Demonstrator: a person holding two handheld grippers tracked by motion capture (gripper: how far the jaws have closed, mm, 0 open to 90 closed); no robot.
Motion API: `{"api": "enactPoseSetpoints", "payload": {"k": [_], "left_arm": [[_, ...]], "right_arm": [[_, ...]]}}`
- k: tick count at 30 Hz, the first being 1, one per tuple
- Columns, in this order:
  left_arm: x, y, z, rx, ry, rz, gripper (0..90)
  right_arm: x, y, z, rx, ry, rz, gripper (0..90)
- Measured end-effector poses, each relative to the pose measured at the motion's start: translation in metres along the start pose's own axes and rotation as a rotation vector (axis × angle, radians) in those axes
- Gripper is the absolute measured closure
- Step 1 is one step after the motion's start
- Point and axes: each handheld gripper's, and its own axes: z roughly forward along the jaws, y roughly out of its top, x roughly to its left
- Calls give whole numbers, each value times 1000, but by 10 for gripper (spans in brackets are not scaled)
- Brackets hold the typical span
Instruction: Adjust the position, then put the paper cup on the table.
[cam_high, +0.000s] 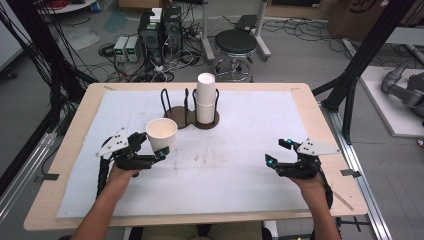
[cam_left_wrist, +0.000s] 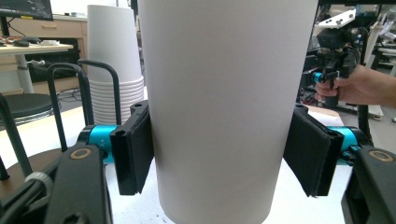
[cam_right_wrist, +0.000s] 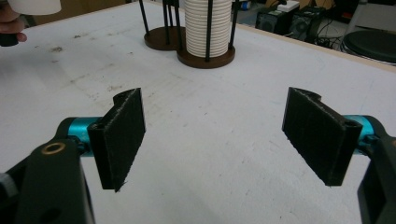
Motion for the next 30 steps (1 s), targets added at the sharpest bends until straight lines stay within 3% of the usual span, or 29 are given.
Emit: {"api": "enactPoseSetpoints", "payload": {"k": [8, 19, 25, 30], "left_arm": [[6, 1, -8, -31, 27, -7, 314], [25, -1, -23, -56, 101, -16, 314], [36, -5, -30, -43, 151, -29, 315], [46, -14, -31, 13, 206, -93, 311]], "right_arm": [[-1, -1, 2, 3, 1, 1, 218], [0, -1, 2, 5, 6, -9, 219], [1, -2, 3, 10, 13, -10, 220], [1, -2, 2, 9, 15, -10, 220]]}}
